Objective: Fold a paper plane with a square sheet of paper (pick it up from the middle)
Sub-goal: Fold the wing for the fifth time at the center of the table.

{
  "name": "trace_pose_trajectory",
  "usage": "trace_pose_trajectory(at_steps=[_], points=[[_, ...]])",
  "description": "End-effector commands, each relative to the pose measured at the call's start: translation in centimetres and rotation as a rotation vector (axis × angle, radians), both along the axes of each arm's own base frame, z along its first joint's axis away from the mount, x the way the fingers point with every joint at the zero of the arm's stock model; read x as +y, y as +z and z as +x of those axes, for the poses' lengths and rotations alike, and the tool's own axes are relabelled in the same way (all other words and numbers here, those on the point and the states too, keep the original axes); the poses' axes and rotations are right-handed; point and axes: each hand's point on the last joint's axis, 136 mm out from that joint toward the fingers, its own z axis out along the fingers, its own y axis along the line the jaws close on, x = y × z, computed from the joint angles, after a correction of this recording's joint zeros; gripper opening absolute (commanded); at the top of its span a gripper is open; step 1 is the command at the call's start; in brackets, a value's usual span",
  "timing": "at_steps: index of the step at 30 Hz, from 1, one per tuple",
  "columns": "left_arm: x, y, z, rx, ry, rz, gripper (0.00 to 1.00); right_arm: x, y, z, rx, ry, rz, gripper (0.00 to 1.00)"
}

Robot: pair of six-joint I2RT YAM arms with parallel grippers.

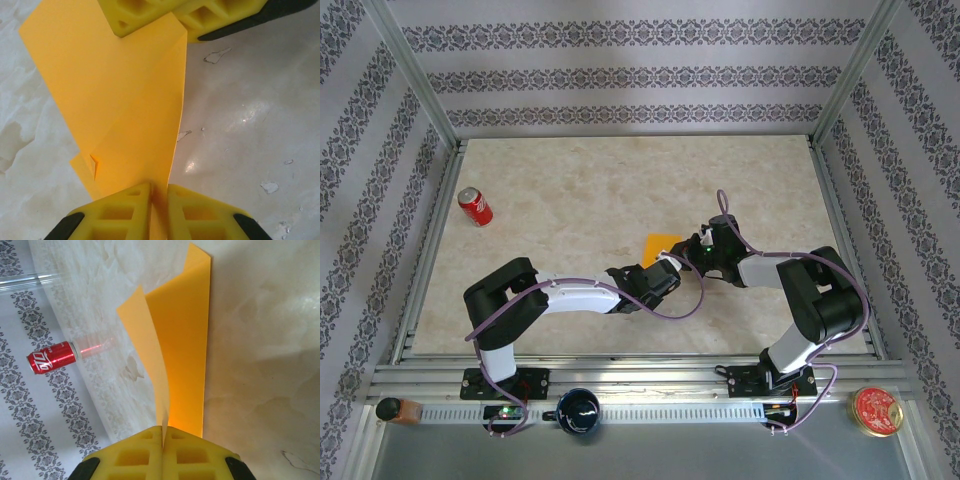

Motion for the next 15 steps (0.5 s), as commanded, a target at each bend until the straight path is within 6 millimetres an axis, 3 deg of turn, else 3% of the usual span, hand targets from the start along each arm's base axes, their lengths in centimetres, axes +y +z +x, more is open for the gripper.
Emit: trace_pose_trajectory(at_steps=[1, 11, 15], points=[[0.36, -0.23, -0.36, 0.007, 0.008, 0.034, 0.16, 0.2, 0.97, -0.01, -0.027, 0.006, 0.023, 0.0], [0.58, -0.31, -0.23, 0.002, 0.02, 0.043, 0.2, 0.26, 0.93, 0.02, -0.025, 0.008, 0.025, 0.0], [0.74, -0.45, -0.29, 0.005, 0.022, 0.051, 0.13, 0.28, 0.94, 0.13, -0.026, 0.008, 0.026, 0.0]])
